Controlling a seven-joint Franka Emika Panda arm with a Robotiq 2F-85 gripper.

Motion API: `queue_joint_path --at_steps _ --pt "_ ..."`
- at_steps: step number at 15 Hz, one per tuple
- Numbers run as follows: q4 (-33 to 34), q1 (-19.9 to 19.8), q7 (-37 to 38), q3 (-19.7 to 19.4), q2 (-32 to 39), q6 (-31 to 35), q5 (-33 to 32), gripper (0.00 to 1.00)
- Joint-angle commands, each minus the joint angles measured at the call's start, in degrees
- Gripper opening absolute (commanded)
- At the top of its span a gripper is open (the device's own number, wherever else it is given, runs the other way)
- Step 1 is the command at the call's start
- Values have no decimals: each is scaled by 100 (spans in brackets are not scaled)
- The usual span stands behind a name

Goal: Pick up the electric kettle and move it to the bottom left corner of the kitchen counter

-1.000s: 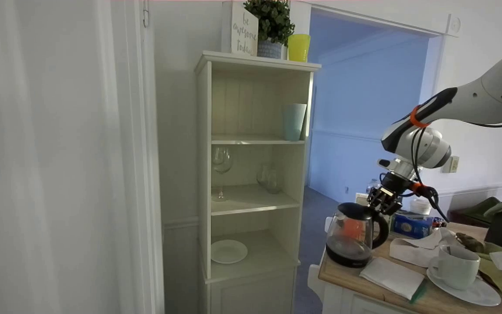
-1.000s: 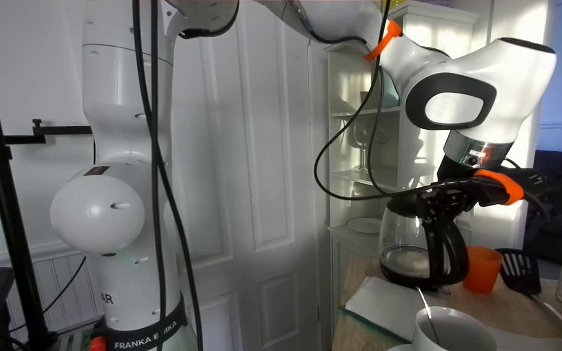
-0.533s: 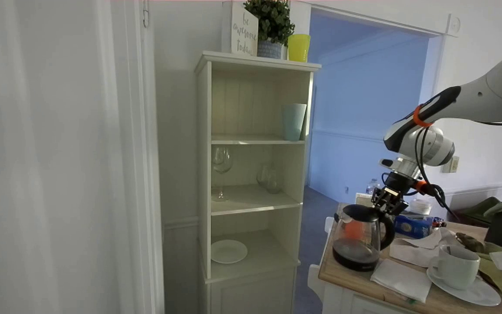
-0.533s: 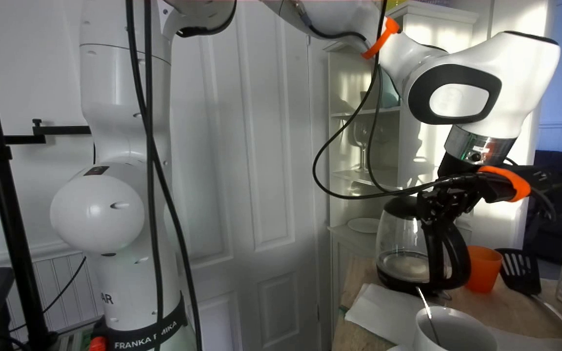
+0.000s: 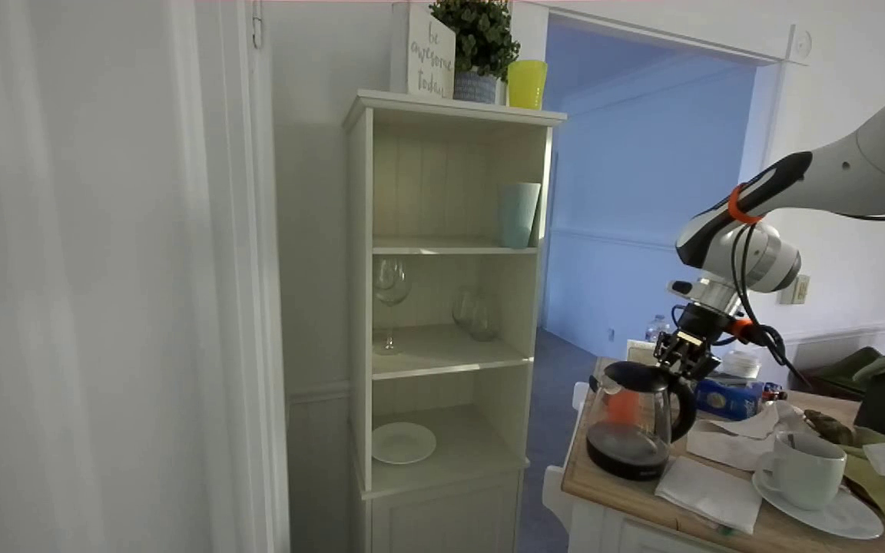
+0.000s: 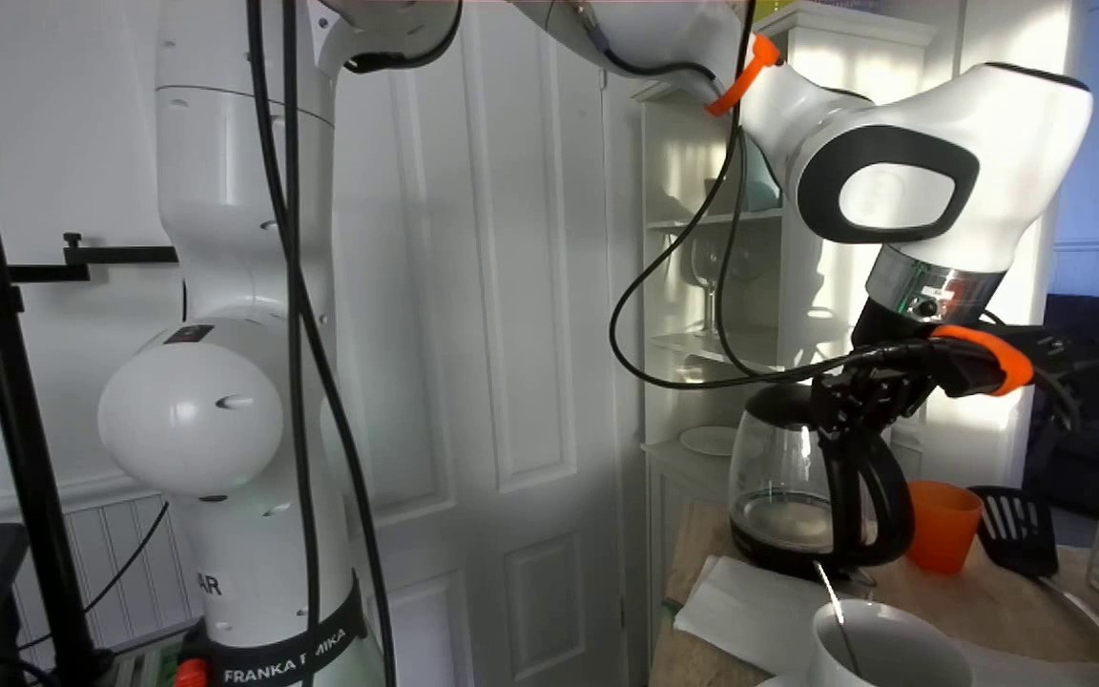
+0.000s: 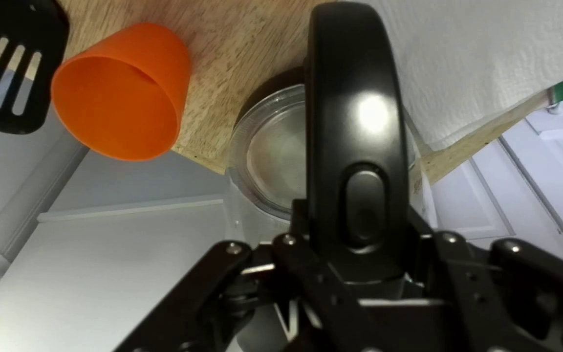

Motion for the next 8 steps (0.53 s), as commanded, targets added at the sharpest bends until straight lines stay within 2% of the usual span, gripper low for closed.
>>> queue_joint_path --at_steps 1,8 --pt "-25 -11 -76 -5 -136 -294 60 19" --pt "115 -65 -47 -51 19 -462 44 19"
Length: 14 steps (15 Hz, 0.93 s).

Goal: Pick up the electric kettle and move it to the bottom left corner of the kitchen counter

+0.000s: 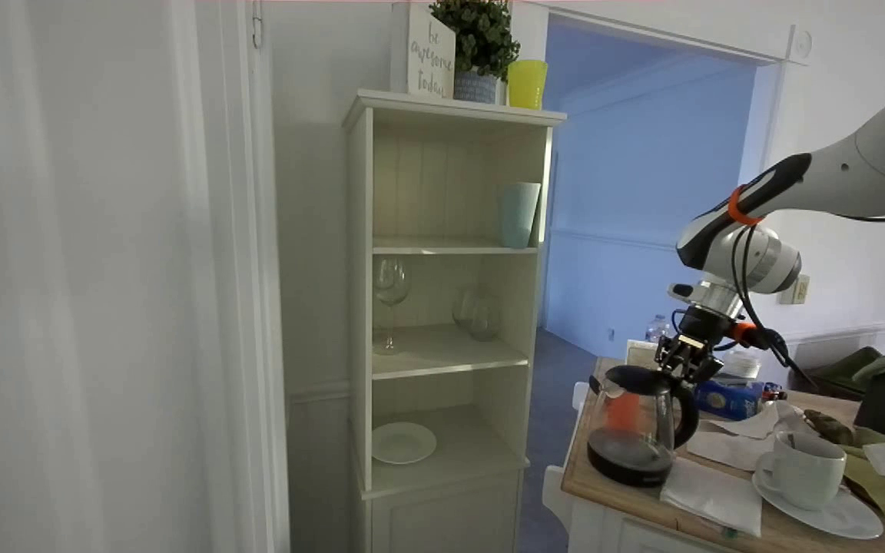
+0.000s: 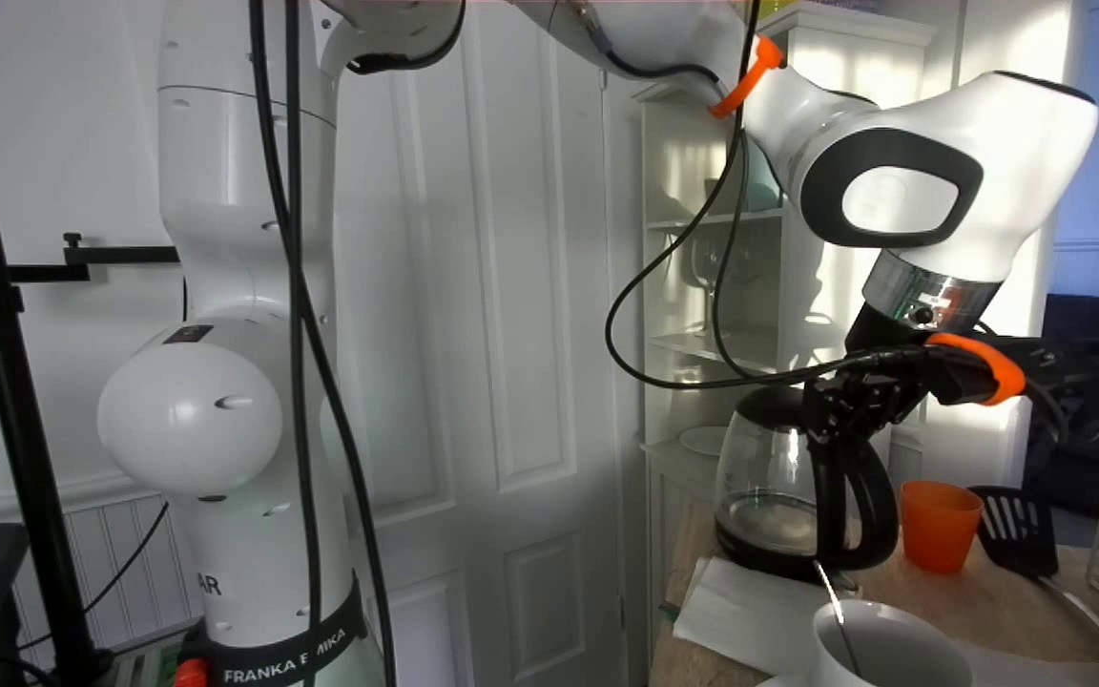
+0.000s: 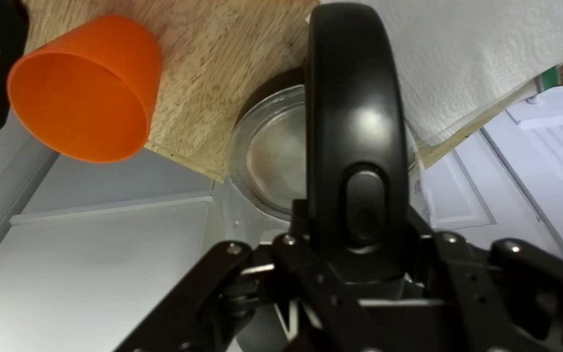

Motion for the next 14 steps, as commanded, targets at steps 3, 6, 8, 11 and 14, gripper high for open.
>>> queue_joint_path --at_steps 3,6,8,11,14 --pt "127 -54 -46 -40 21 -187 18 19" --pt "153 -66 -62 -42 51 -212 0 69" --pt "168 -77 -58 -46 46 -216 1 77" --pt "196 -88 -33 -69 -20 -282 -58 98" --pt "274 -49 246 -146 -158 -448 -443 100"
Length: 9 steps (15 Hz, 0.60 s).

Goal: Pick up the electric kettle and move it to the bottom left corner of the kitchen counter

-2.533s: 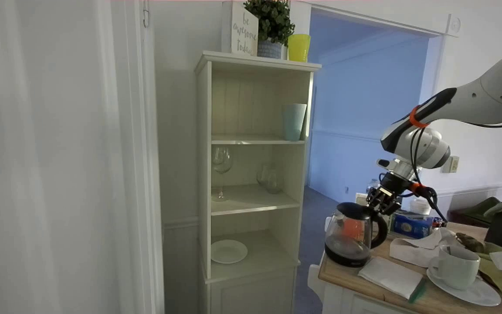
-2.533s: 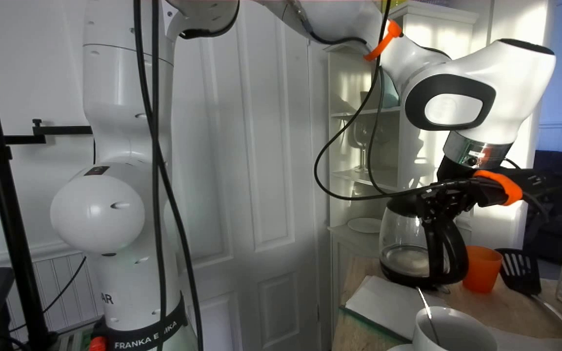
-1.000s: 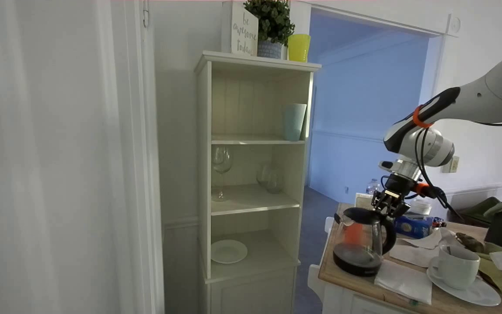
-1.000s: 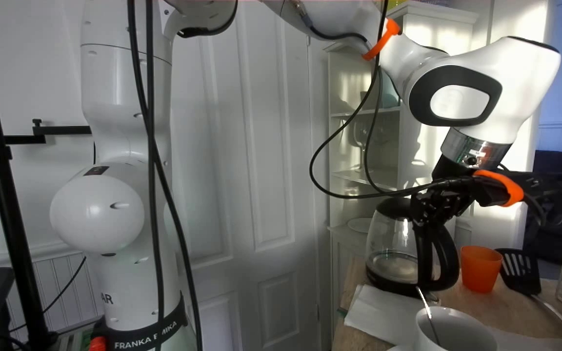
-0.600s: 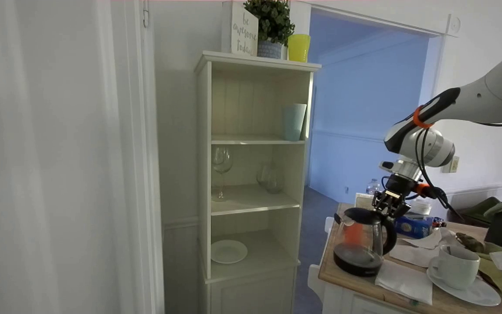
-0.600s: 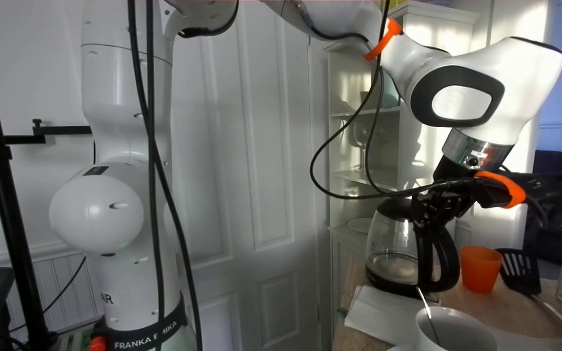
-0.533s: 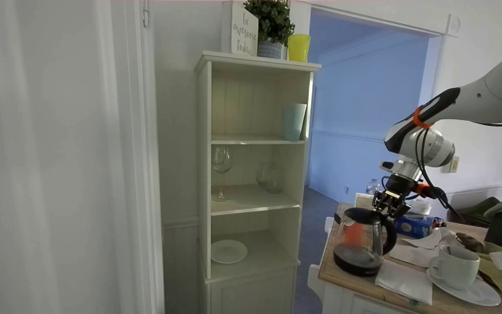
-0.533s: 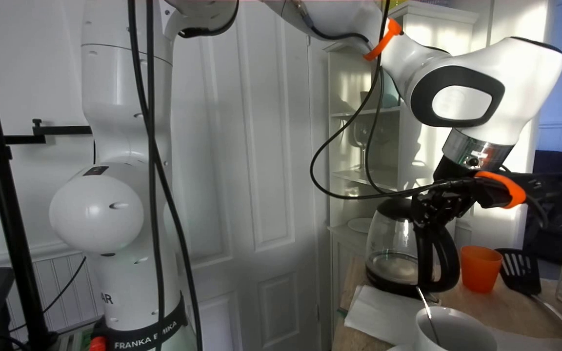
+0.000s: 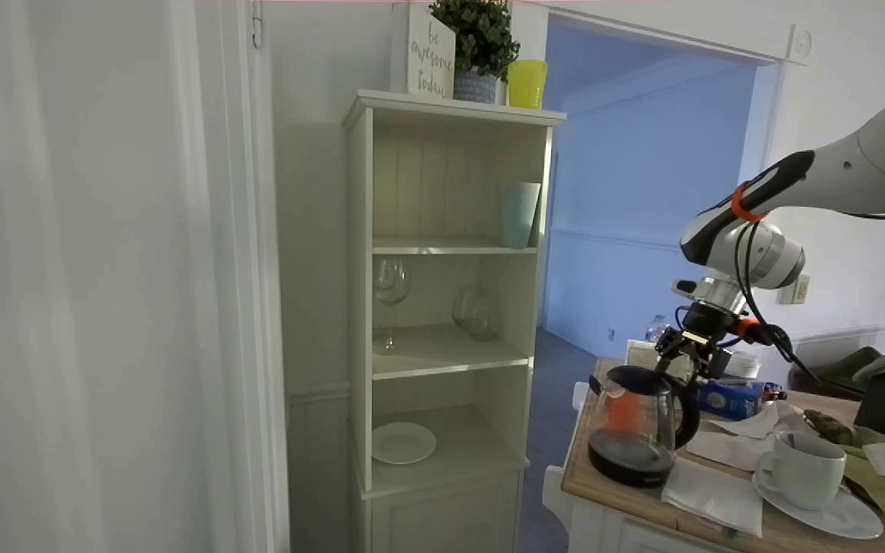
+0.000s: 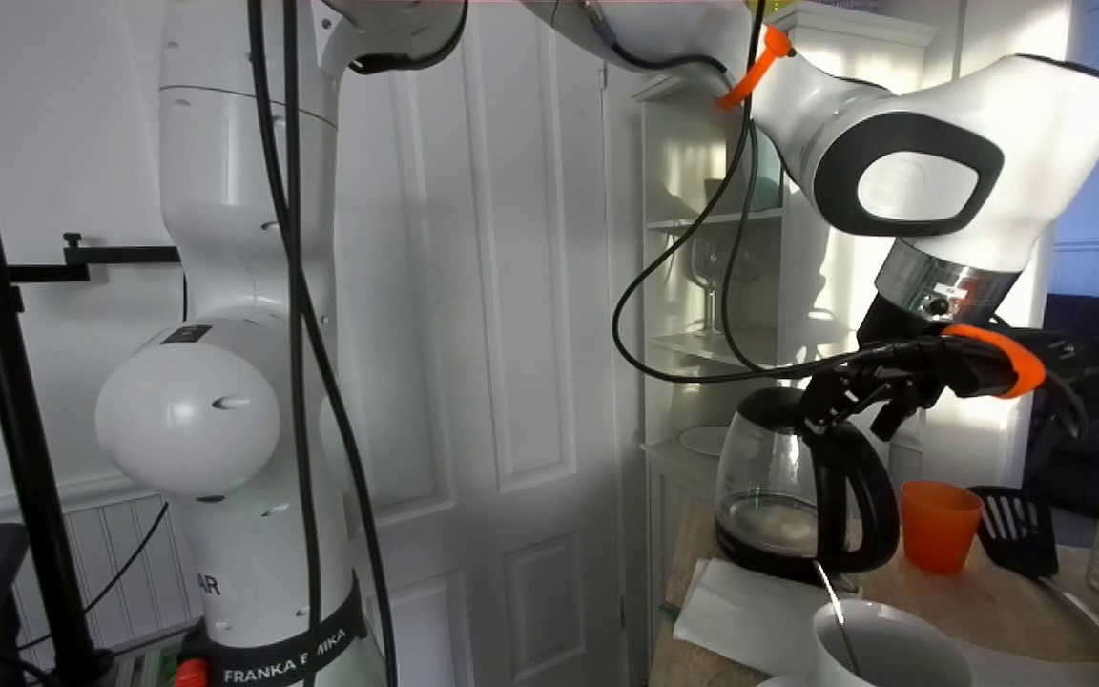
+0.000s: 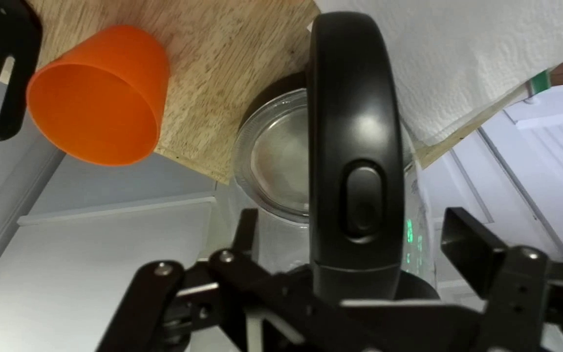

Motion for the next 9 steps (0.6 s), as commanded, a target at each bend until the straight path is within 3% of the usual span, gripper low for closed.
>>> queue_joint_path --at_steps 1,3,6,9 --pt "130 26 382 -108 -298 -252 -584 100" --pt "194 74 694 -144 -504 -206 -1022 100" --pt "435 142 1234 -146 -805 -836 -1966 100" --pt "452 207 2305 -123 -1246 -1785 -1943 100"
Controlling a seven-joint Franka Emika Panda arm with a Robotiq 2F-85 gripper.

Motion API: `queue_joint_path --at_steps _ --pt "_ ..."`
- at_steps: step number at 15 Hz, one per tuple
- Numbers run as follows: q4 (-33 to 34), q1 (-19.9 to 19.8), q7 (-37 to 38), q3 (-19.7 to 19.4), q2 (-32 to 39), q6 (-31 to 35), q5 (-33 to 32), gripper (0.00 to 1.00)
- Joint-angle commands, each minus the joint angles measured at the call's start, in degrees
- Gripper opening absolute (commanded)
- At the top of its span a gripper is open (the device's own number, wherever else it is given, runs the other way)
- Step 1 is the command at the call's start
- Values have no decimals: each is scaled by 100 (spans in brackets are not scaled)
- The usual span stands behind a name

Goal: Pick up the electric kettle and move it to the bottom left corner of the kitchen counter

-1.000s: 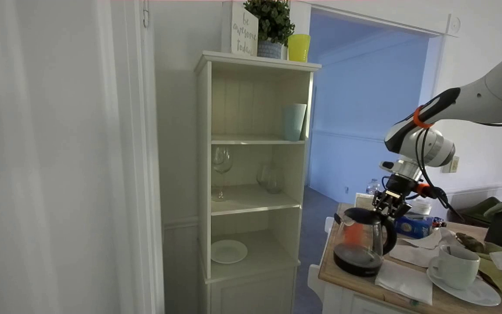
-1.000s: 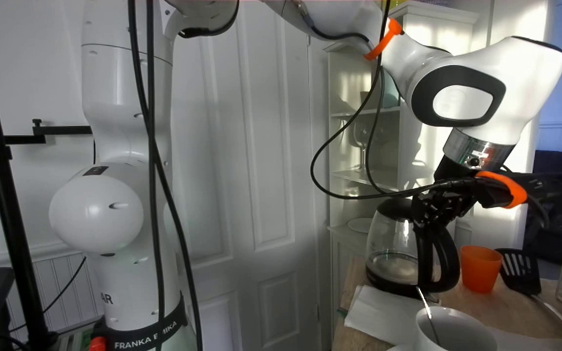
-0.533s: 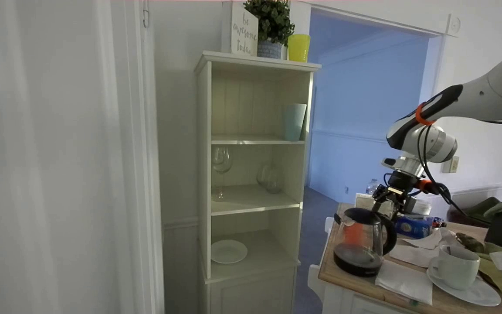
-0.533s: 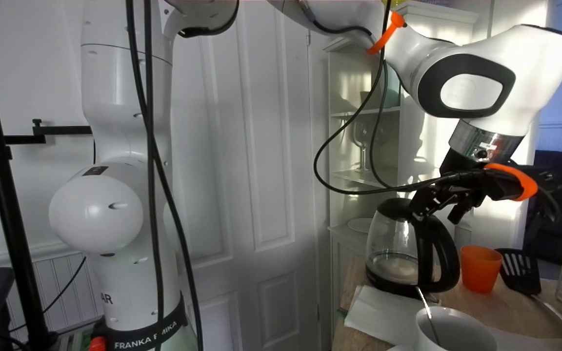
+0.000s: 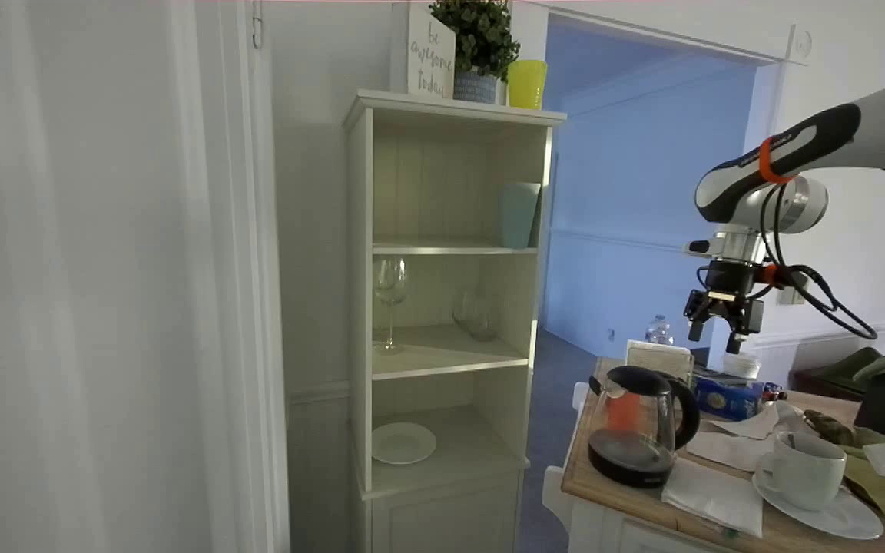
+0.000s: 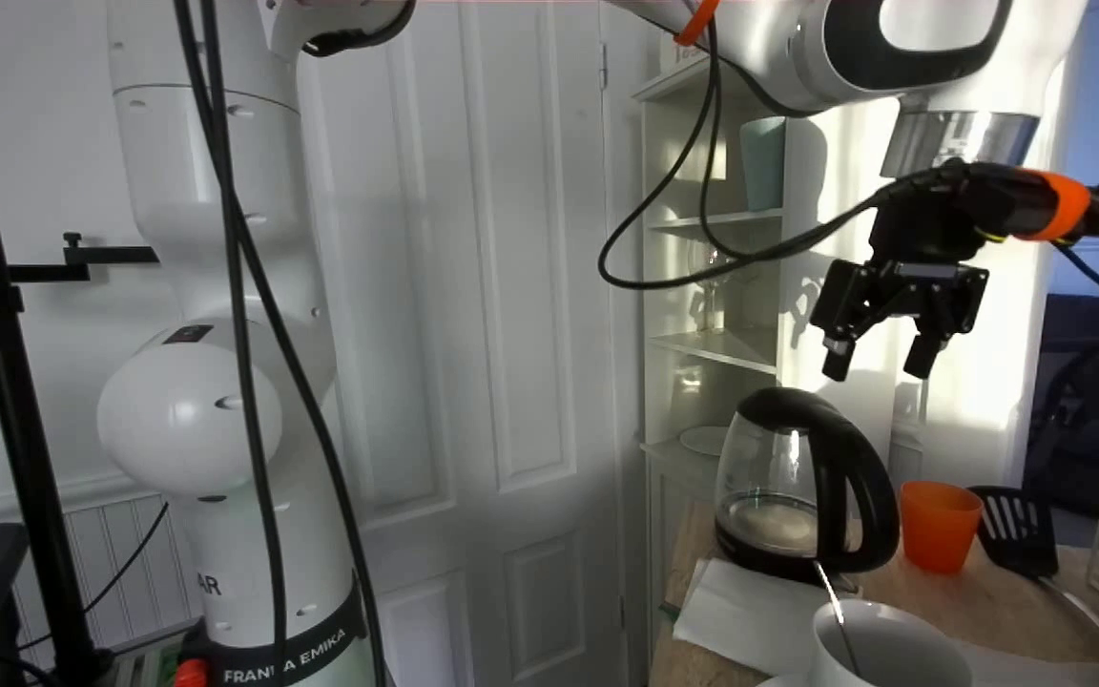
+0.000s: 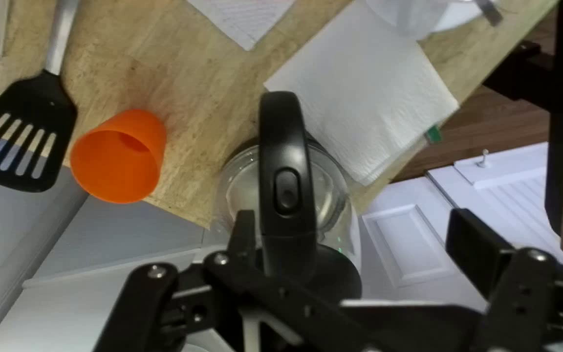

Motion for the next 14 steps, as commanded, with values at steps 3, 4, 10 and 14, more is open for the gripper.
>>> queue_joint_path --at_steps 3,4,10,14 --pt "-315 243 1997 -33 -969 -758 220 100" --pt "-415 282 2325 -33 -1102 -667 261 100" --pt "-363 402 3261 -188 -1145 -477 113 100" --pt "-377 423 3281 -227 -1131 -439 111 100"
